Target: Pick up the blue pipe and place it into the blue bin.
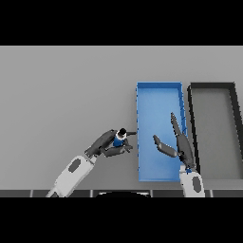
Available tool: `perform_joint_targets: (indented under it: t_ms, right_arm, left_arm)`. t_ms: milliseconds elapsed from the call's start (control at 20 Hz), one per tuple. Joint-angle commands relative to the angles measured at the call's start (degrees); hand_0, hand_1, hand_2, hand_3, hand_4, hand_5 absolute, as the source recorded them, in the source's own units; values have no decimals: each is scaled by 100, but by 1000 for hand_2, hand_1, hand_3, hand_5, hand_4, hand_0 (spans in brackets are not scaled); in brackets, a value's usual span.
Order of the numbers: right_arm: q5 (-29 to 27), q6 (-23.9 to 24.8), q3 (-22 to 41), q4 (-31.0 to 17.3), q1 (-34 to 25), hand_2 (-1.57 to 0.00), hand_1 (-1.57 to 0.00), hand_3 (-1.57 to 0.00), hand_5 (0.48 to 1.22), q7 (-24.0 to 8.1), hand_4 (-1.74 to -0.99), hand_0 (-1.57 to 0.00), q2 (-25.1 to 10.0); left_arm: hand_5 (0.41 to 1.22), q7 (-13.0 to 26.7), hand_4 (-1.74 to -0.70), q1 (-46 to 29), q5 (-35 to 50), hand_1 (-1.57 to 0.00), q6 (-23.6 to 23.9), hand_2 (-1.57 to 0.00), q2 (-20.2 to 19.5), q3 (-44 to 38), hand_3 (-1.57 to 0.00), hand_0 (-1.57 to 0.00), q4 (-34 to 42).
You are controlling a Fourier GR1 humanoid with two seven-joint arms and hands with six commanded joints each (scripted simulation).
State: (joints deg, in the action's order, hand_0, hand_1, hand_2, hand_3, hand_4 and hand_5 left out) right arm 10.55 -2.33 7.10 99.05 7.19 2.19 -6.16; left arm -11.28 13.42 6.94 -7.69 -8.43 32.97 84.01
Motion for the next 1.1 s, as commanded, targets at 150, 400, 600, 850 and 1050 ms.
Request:
perform_joint_targets:
  t_ms: [150, 400, 600, 850, 1050]
  right_arm:
    - [-38, 7, -77, -16, 18, 1, 1, 1, 599, 90, -1149, 1, -52]
    - [23, 22, -28, 13, 128, 1, 1, 1, 605, 250, -1128, 1, -32]
    - [-245, 15, -74, -183, 404, 1, 1, 1, 605, 322, -1178, 1, 240]
    - [-1440, -728, -307, -48, 413, 1, 1, 1, 608, 766, -1195, 1, 247]
    - [-2683, -1816, -286, 723, 184, 1, 1, 1, 537, 219, -1282, 1, -536]
  left_arm:
    - [1214, 475, -1734, 121, 106, -1555, -34, -1556, -71, 75, -1482, -1552, 516]
    - [1219, 845, -1739, 234, 41, -1566, 40, -1566, -68, 156, -1496, -1565, 675]
    - [1219, 932, -1740, 193, -22, -1569, 90, -1569, -98, 206, -1495, -1568, 664]
    - [1220, 1017, -1741, 236, -46, -1570, 76, -1570, -156, 173, -1496, -1570, 698]
    - [1221, 968, -1741, 200, -140, -1571, 30, -1571, -109, 201, -1494, -1571, 649]
